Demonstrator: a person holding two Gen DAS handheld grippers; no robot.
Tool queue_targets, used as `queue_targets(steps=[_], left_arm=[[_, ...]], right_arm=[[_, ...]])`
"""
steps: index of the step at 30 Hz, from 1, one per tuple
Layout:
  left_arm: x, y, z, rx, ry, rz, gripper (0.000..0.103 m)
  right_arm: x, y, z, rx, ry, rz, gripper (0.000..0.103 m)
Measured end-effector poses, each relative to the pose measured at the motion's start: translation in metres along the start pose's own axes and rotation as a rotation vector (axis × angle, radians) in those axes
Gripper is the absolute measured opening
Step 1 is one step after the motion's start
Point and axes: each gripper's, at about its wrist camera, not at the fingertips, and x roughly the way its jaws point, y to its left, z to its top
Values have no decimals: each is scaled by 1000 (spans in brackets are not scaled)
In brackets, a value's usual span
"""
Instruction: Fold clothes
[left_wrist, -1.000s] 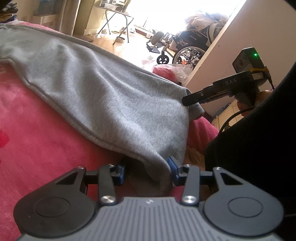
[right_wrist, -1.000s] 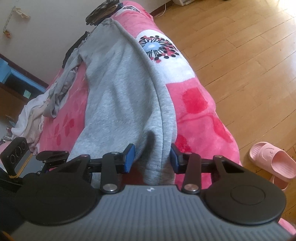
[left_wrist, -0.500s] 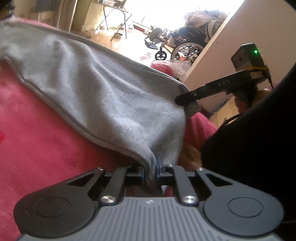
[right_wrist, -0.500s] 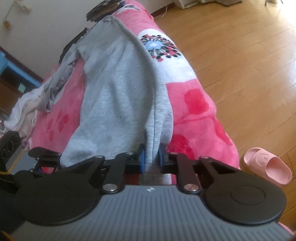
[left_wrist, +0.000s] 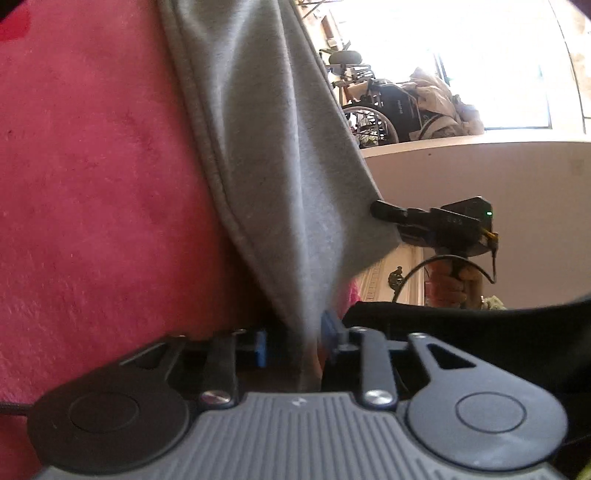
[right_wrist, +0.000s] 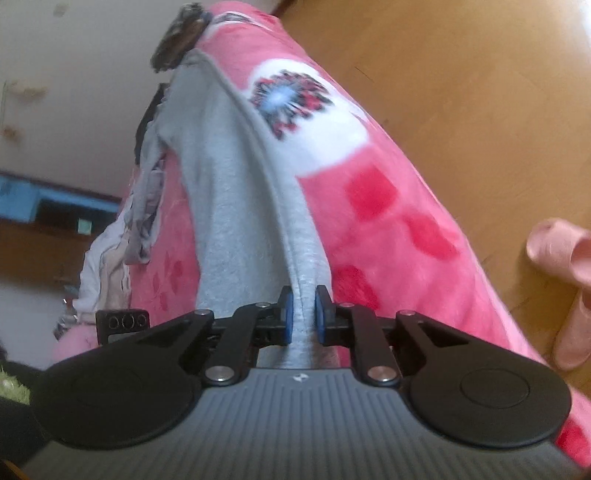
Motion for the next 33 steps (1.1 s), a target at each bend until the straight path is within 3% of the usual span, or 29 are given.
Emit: queue_targets(steps=[3,5,7,8,10,11,13,17,19,22,24,28,33], left_arm=[[7,-19,-4,114,31,21,52],[16,-27,-7,165,58,52,52],[28,-31,-8,188,79,90,49],[33,-33,-9,199,90,108,40],[37,-29,-5,168,99,120,22],[37,-26,-4,140,107,114,7],[31,-22,1,77,105,59,6],[17,-24,-5,-3,84,-150,6],[25,-26,-4,5,109,-101,6],[47,-24,-8,16,178,33,6],[53,-29,-9,46,190,71,6],[50,-47,-10,110,163,72,6],[67,-38,-17,110,219,214,10]], right_arm=[[1,-5,-10,11,-4,35,29],[2,-4,-17,-5,5,31,49],[4,-3,-22,-23,22,11,49],[6,-3,-25,-31,30,-2,49],[10,-3,-30,-50,24,-35,44],[12,-2,-32,-63,20,-53,25],[12,2,-32,-98,31,-81,7],[-15,22,-26,-159,14,24,4],[-28,26,-22,-180,17,29,4],[-27,14,-20,-157,52,-57,3],[-21,4,-20,-146,85,-116,3],[-24,6,-21,-169,67,-113,3],[-22,-5,-24,-182,74,-195,3]])
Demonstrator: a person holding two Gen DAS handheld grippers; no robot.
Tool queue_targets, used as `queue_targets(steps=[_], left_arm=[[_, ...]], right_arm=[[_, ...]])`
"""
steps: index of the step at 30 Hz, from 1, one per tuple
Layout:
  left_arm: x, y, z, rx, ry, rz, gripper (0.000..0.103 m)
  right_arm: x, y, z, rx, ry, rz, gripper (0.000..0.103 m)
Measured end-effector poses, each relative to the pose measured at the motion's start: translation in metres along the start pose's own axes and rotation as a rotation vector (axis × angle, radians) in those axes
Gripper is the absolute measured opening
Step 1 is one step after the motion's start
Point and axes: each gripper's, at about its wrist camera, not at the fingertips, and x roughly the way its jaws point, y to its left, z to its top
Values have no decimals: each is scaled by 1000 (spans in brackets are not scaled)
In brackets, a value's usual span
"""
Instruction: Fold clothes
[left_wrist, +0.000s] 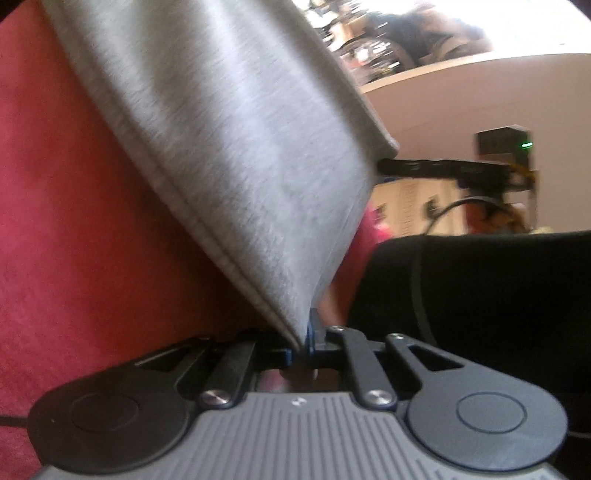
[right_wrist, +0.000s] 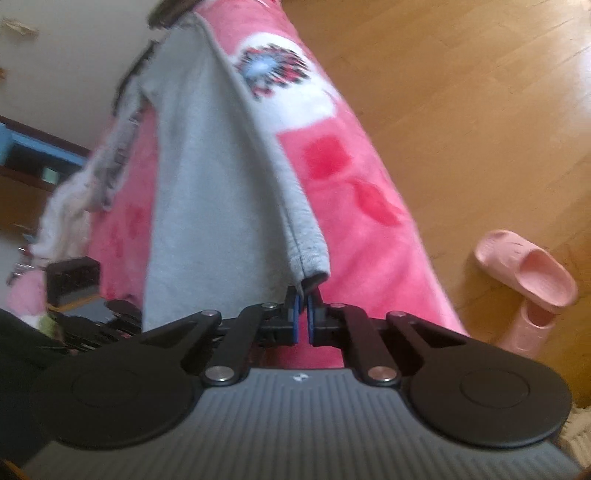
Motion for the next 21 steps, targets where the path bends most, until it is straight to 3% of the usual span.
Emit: queue_targets(steps=[1,3,6,9,13,18,21], left_arm=[[0,-1,-2,11,1,6,11],[-6,-2,-5,23,5,2,25],[-20,-4,-8,59,3,32,34],[-43,-7,-7,120,-26,109,37],[-79,-15,8,226,-156,267,39],[-99,-20,35,302,-329,431,39],[-93,-20,51,312,-386,515,38]], right_arm=[[4,-2,-2,-4,13,-37,1],[9,-7,-7,-21,48,-114,1],[1,-15,-13,-1,56,-183,4],[-24,-3,-4,-70,-41,-214,4],[-25,60,20,-358,-129,-181,4],[52,156,33,-757,-7,-53,4],[101,191,35,-918,72,-45,4]])
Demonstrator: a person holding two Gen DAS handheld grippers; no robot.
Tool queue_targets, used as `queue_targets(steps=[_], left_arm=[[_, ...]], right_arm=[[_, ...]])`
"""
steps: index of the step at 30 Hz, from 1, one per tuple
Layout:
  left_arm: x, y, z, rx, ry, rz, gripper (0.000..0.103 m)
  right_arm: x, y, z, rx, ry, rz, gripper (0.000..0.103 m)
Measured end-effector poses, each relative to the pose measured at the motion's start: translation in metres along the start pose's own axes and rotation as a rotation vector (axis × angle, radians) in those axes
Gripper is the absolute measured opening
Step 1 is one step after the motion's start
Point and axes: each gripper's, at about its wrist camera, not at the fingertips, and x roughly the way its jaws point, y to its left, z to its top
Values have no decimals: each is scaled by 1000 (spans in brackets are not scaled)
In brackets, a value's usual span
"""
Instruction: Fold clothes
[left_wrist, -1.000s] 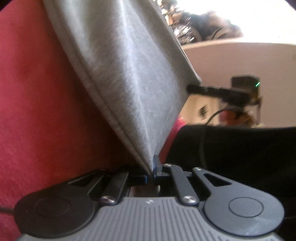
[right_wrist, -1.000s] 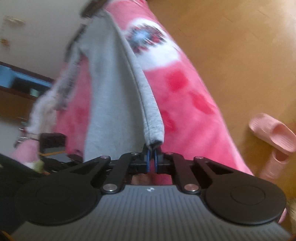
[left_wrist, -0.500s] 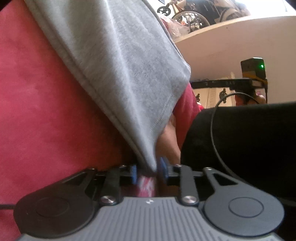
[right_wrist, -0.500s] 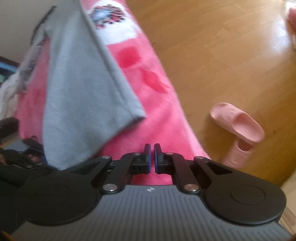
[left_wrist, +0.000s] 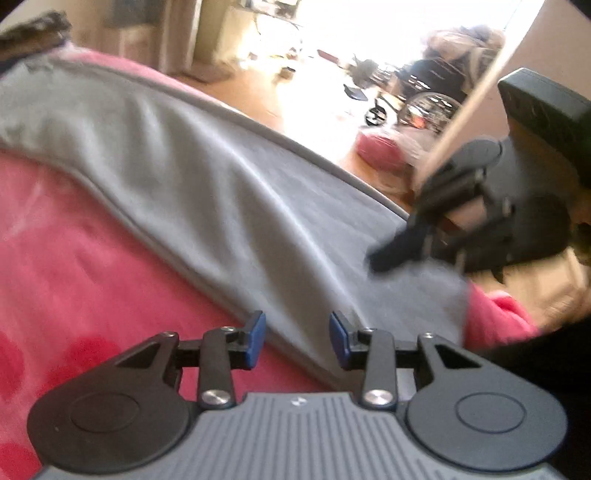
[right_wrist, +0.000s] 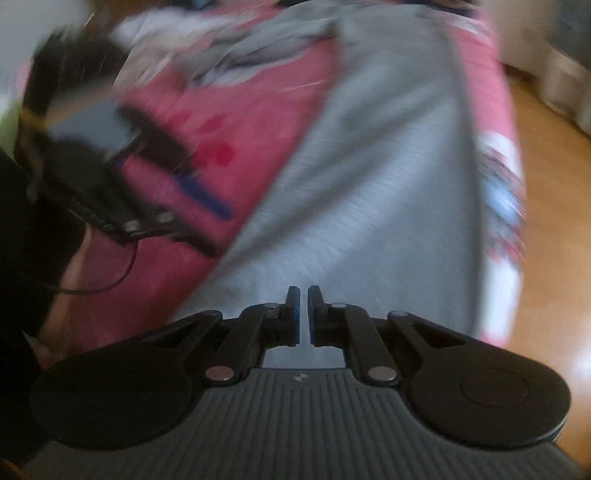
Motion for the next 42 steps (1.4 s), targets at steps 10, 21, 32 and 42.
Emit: queue_targets(steps=[10,21,32,42], left_arm=[[14,-13,-9,156,-3,118,39],[11,-7,-18,175,-2,103,39],[14,0,-17,163,2,77,39],[16,6,-16,120,-4,62,41]], right_arm=[[5,0,-56,-152,546,-160,4],[30,35,17,-180,175,136,4],[24,17,-8,-43,281,240,4],[33,24,-29,-7,379,366,5]])
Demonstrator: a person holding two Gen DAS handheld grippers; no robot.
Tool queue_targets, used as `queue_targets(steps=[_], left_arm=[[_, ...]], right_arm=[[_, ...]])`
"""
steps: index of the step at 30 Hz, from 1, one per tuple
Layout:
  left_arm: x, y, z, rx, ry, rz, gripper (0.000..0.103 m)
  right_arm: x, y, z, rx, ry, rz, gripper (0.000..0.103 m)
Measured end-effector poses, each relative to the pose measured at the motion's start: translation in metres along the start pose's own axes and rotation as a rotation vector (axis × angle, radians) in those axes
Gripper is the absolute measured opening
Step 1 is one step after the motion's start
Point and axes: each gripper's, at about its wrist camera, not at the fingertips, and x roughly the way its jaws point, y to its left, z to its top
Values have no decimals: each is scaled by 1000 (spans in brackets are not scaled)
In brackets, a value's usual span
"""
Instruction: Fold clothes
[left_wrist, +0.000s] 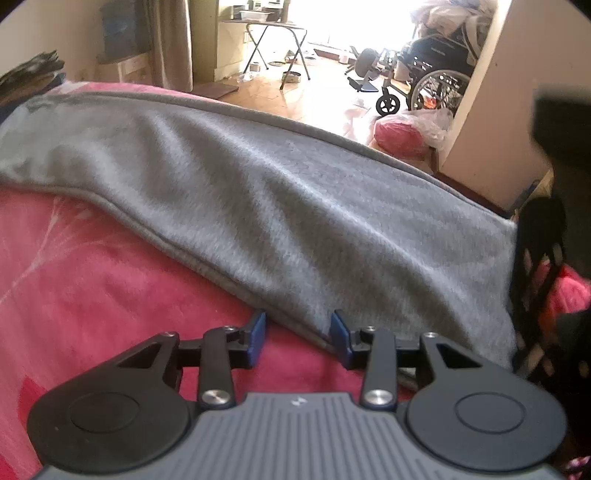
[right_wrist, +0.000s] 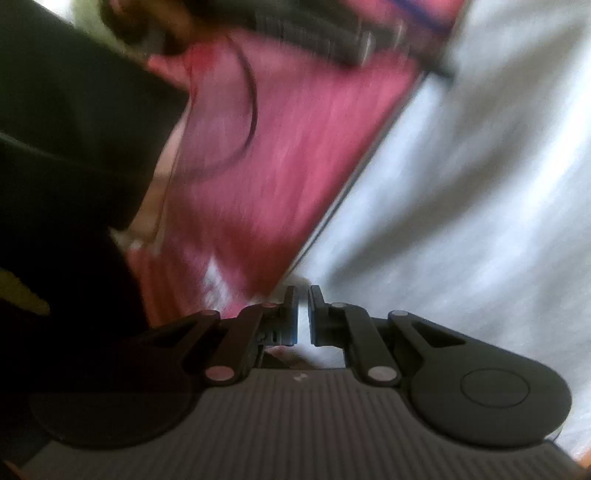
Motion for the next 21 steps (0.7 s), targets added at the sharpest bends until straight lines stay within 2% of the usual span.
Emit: queue_targets(steps=[3,5,6,9,11,12,13,17,19,21], left_arm=[[0,0,0,7,2,-2,41],[0,-2,0,13,2,2,42],[-1,-2,0,13,0,4,42],[-1,-1,-2,8,-7,5,43],[-1,0,-3,-3,-13,1,43],[-1,1,-4,-4,-15,0,43],[-2,0,-4,-1,-16,0,43],[-1,0,-4,16,-16,4,44],[-1,0,-3,8,-13,6,44],[-1,0,-3,3,-14,9,44]], right_arm=[[-30,-19,18,52,-163,-97,5],[-25,-26,19,29,-152,-175,6],[-23,-29,18,21,-141,-205,6],[-16,-32,-8,55,-17,-149,6],[-17,-34,-25,111,108,-111,6],[-22,-30,-31,97,132,-121,6],[-31,-28,-30,77,107,-135,6],[-71,-52,25,87,-192,-193,6],[-72,-56,51,36,-295,-298,7],[-55,-57,60,-3,-265,-340,7]])
